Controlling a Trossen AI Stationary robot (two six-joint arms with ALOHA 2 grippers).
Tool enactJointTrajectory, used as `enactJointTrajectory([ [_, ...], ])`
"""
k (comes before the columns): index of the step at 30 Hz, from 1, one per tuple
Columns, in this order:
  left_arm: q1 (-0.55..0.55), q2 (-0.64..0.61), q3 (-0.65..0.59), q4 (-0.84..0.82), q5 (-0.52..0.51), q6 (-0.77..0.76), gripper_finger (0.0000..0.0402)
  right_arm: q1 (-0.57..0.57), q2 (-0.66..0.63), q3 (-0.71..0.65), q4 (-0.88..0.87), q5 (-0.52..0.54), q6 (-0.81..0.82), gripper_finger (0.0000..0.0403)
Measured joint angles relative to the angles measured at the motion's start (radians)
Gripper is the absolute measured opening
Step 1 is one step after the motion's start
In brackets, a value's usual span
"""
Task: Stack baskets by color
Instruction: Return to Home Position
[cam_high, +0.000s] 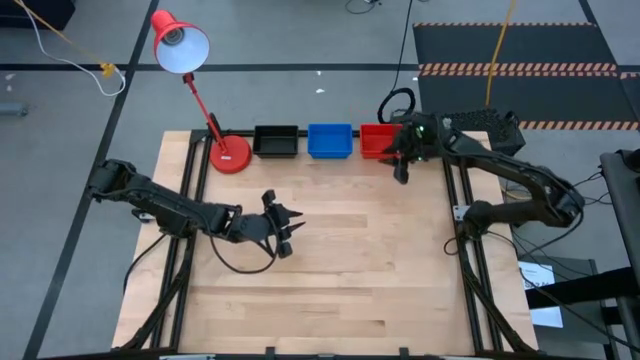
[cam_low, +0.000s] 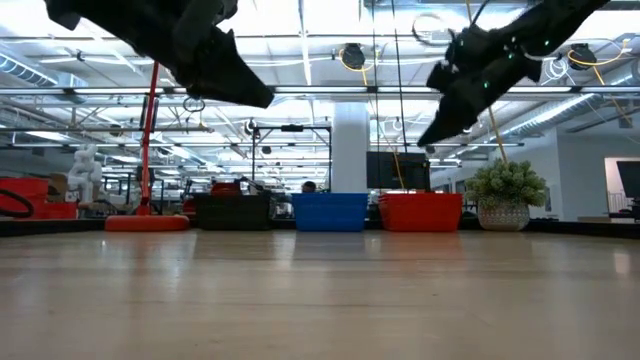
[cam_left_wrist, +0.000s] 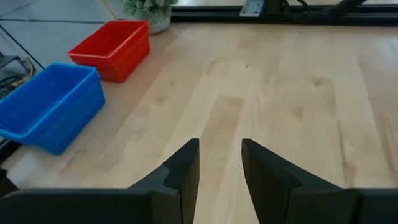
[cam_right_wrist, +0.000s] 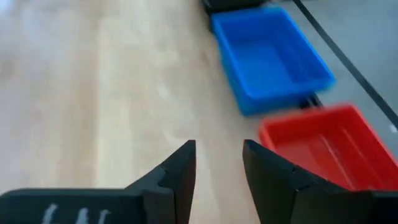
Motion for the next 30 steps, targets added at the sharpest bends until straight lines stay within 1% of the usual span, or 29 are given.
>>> enactJointTrajectory([
  [3, 0.013, 0.0, 0.0, 0.021, 0.004, 0.024, 0.012, 0.079, -0.054, 0.0, 0.0, 0.001, 0.034, 0.0124],
  [6, 0.024, 0.0, 0.0, 0.015, 0.004, 0.031, 0.012, 0.156, -0.109, 0.0, 0.008, 0.005, 0.061, 0.011],
  [9, 0.027, 0.0, 0.0, 0.019, 0.004, 0.031, 0.012, 0.238, -0.156, -0.004, 0.016, 0.084, 0.079, 0.0082],
  [12, 0.027, 0.0, 0.0, 0.022, -0.007, 0.031, 0.0114, 0.313, -0.199, -0.042, 0.071, 0.155, 0.091, 0.0046],
  [14, 0.027, -0.006, 0.0, 0.022, -0.016, 0.032, 0.0099, 0.352, -0.225, -0.08, 0.132, 0.159, 0.097, 0.0021],
  [16, 0.03, -0.01, 0.0, 0.026, -0.031, 0.039, 0.0076, 0.387, -0.251, -0.12, 0.184, 0.166, 0.108, 0.0006],
  [20, 0.034, -0.029, 0.0, 0.03, -0.034, 0.065, 0.0017, 0.444, -0.285, -0.174, 0.249, 0.287, 0.102, 0.0008],
  [21, 0.037, -0.031, 0.001, 0.044, -0.034, 0.079, 0.0009, 0.452, -0.292, -0.175, 0.252, 0.309, 0.09, 0.0008],
  [24, 0.044, -0.044, -0.006, 0.035, -0.03, 0.107, 0.001, 0.477, -0.307, -0.175, 0.255, 0.313, 0.067, 0.0002],
  [26, 0.056, -0.051, -0.02, 0.086, -0.029, 0.118, 0.0013, 0.501, -0.307, -0.175, 0.249, 0.312, 0.073, 0.0001],
  [28, 0.062, -0.074, -0.065, 0.119, -0.024, 0.124, 0.0011, 0.529, -0.308, -0.186, 0.262, 0.311, 0.093, 0.0001],
  [30, 0.063, -0.098, -0.109, 0.145, -0.015, 0.126, 0.0005, 0.566, -0.308, -0.219, 0.318, 0.31, 0.096, 0.0001],
])
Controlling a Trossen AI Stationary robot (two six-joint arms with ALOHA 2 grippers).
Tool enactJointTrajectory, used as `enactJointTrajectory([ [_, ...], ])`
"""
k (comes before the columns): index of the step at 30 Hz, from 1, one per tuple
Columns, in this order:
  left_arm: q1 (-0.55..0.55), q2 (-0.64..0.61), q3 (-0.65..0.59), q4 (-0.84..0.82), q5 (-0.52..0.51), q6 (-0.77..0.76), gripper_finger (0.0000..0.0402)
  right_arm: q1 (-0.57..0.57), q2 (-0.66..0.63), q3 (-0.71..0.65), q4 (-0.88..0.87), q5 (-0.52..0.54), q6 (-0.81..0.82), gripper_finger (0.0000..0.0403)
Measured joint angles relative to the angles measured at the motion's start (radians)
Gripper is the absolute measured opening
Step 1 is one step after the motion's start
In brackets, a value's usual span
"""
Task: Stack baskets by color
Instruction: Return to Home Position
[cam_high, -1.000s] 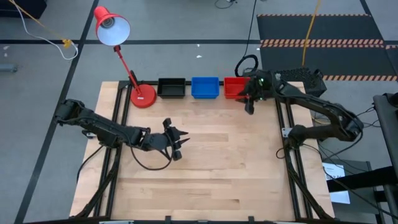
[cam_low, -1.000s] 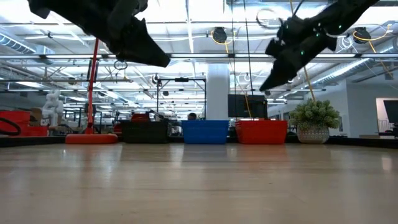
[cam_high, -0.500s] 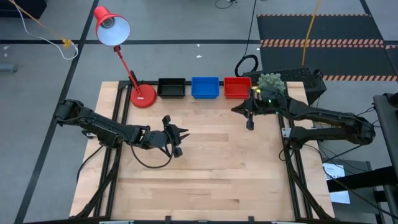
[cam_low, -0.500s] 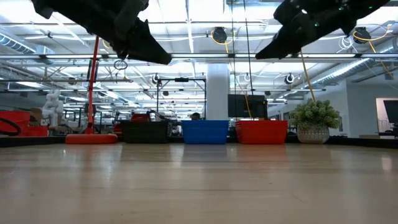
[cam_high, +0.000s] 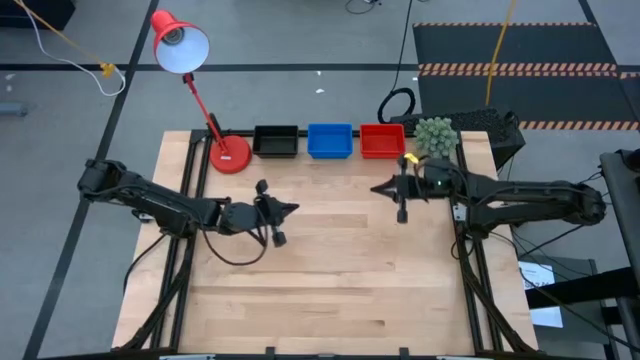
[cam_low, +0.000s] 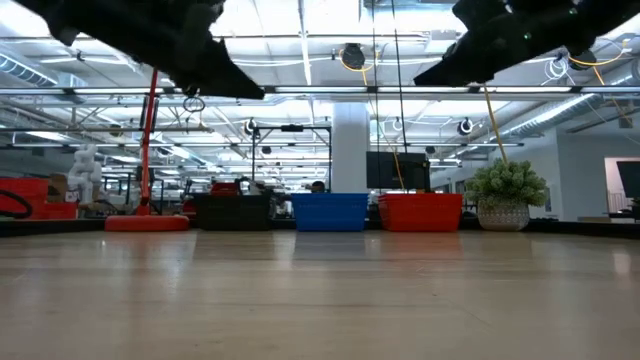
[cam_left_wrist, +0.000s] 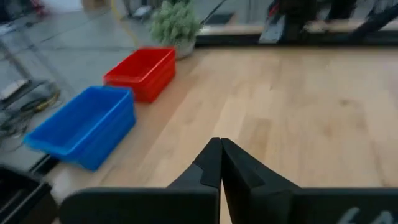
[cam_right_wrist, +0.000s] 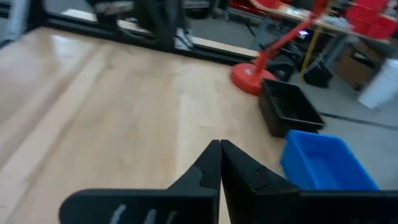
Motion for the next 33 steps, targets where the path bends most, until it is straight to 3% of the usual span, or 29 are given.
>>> enactJointTrajectory([
  [15, -0.037, -0.324, -0.309, 0.142, 0.062, -0.001, 0.001, 0.145, 0.002, -0.304, 0.404, 0.008, 0.087, 0.0],
  [21, -0.037, -0.371, -0.416, 0.308, 0.13, 0.035, 0.0005, 0.154, -0.001, -0.368, 0.422, 0.004, 0.098, 0.0],
  [33, -0.036, -0.384, -0.541, 0.475, 0.13, 0.061, 0.001, 0.154, -0.091, -0.451, 0.421, 0.005, 0.128, 0.0],
])
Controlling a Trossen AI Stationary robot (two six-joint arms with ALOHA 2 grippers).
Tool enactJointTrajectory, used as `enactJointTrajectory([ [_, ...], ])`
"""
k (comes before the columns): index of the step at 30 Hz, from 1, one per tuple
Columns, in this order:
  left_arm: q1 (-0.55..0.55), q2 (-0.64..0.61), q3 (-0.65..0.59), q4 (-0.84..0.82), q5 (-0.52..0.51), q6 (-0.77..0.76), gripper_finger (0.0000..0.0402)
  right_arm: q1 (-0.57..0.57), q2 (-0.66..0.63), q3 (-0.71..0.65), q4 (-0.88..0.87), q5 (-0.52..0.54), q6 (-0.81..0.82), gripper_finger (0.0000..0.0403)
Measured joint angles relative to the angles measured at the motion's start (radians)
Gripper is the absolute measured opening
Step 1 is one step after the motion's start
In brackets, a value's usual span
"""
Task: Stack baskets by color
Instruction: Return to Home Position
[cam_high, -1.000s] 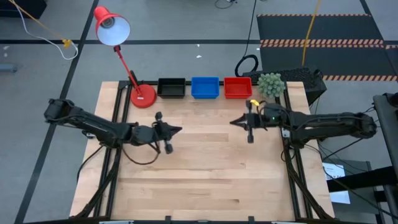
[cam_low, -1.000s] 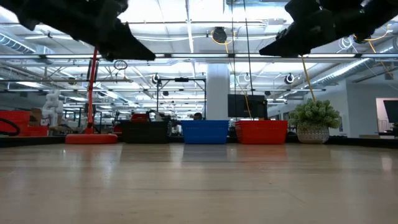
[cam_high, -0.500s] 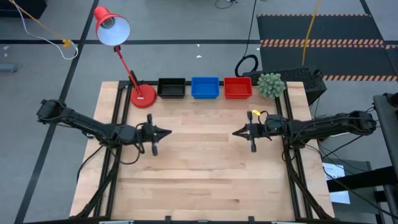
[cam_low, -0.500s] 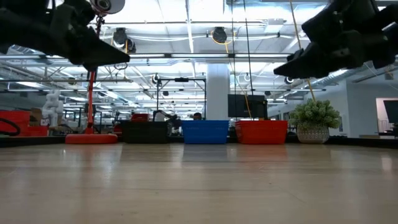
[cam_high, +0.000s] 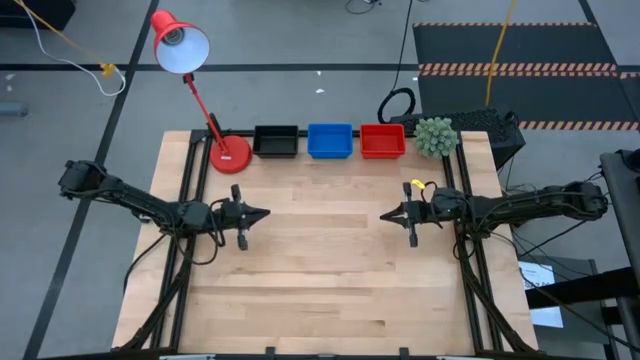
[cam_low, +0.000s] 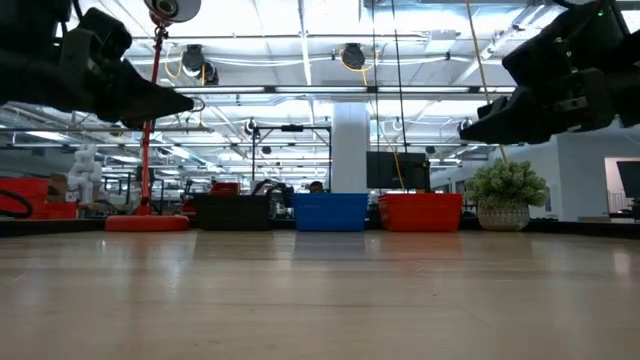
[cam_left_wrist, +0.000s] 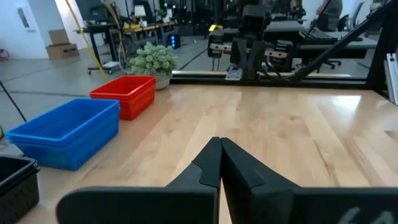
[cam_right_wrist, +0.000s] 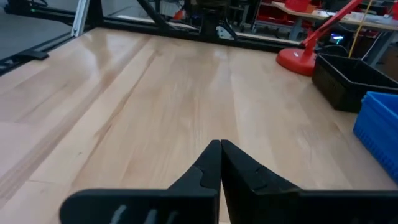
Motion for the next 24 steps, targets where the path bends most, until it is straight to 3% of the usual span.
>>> enactJointTrajectory([
  [10, 0.001, -0.009, -0.042, 0.066, 0.037, 0.048, 0.001, 0.028, -0.099, -0.091, 0.022, 0.012, 0.031, 0.0],
  [15, 0.001, -0.011, -0.042, 0.068, 0.038, 0.051, 0.0005, 0.068, -0.157, -0.095, -0.052, 0.105, 0.03, 0.0],
  [24, 0.001, -0.011, -0.042, 0.067, 0.042, 0.065, 0.0005, 0.157, -0.311, -0.097, -0.165, 0.108, 0.019, 0.0],
])
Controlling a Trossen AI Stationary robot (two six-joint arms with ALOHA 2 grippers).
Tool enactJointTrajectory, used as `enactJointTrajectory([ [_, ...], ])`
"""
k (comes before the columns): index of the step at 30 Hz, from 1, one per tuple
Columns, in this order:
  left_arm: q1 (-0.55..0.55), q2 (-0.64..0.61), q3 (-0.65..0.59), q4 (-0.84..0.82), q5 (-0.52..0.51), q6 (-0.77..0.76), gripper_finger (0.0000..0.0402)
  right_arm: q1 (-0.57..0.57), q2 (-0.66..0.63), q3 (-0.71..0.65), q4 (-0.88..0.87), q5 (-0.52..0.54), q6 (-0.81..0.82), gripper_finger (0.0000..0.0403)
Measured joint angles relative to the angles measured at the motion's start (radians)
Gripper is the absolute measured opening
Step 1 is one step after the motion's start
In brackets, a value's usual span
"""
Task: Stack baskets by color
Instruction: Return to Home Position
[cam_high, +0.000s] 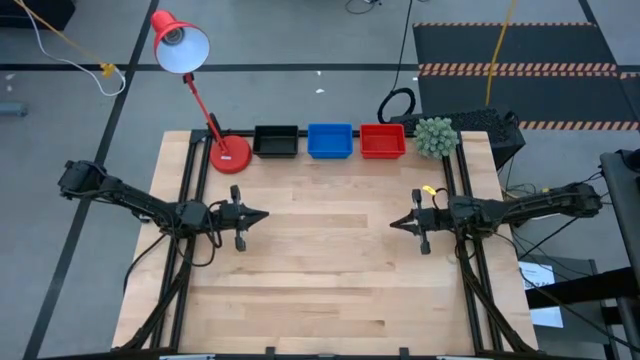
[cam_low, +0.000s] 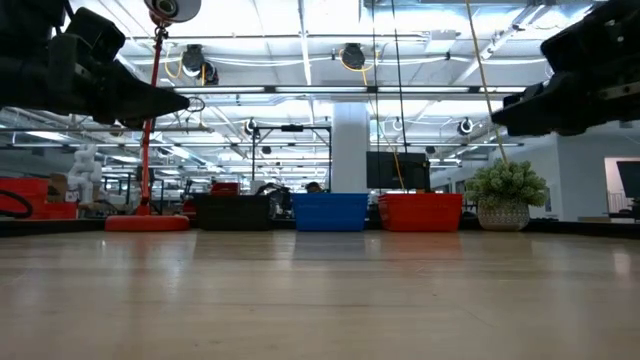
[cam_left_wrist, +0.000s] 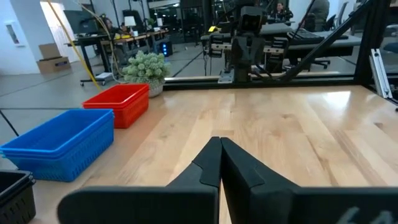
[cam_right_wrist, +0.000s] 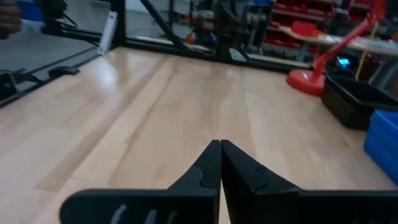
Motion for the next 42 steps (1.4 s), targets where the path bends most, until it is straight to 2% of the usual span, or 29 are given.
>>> enactJointTrajectory([
  [7, 0.0, 0.0, 0.0, 0.001, 0.0, -0.001, 0.0007, 0.037, -0.123, -0.001, -0.081, -0.002, -0.038, 0.0],
  [20, 0.0, 0.0, 0.0, 0.001, 0.001, -0.02, 0.0003, 0.038, -0.361, -0.002, -0.197, -0.006, -0.12, 0.0],
  [27, 0.0, 0.0, 0.0, 0.003, 0.001, -0.022, 0.0015, 0.038, -0.47, -0.003, -0.271, -0.005, -0.136, 0.0],
  [33, 0.0, 0.0, 0.0, 0.002, 0.001, -0.019, 0.0003, 0.036, -0.47, -0.003, -0.272, -0.005, -0.151, 0.0],
  [37, 0.0, 0.0, 0.0, 0.002, 0.001, -0.015, 0.0012, 0.036, -0.469, -0.006, -0.275, -0.002, -0.155, 0.0],
  [42, 0.0, -0.032, 0.0, -0.003, 0.007, 0.0, 0.0004, 0.035, -0.467, -0.016, -0.276, 0.046, -0.162, 0.0],
])
